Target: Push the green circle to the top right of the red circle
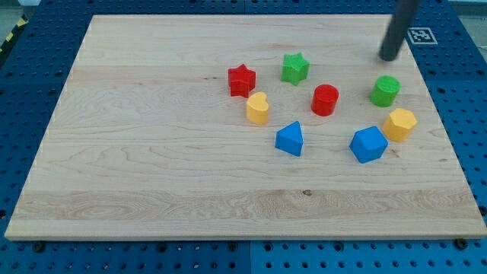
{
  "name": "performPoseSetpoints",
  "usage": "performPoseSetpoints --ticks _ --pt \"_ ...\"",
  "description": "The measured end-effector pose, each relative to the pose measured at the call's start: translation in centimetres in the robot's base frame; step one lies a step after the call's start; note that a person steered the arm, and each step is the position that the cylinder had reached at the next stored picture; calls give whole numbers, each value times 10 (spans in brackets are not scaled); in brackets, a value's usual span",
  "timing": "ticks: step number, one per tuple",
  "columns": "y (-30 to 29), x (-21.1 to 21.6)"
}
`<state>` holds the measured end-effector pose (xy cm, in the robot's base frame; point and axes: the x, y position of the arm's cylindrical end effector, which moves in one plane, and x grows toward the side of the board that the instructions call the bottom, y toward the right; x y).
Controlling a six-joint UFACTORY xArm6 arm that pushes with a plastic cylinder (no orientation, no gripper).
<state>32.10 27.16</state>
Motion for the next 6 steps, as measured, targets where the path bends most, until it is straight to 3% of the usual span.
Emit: performPoseSetpoints --ticks 2,4,6 --pt "33 117" --pt "-3 114" --pt "-97 92"
